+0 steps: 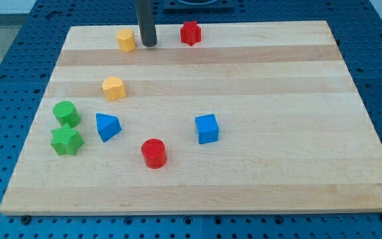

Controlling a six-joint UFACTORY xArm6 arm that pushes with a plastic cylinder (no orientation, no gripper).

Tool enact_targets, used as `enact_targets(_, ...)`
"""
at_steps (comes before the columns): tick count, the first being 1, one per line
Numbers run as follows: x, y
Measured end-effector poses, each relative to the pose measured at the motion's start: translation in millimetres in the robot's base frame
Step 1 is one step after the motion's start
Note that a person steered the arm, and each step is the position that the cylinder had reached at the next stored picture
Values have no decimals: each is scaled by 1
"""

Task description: Move the yellow hexagon towards the top left

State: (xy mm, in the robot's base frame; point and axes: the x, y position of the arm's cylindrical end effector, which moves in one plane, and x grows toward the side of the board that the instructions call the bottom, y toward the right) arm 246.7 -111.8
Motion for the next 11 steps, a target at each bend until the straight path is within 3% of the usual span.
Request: enact_targets(11,36,-105)
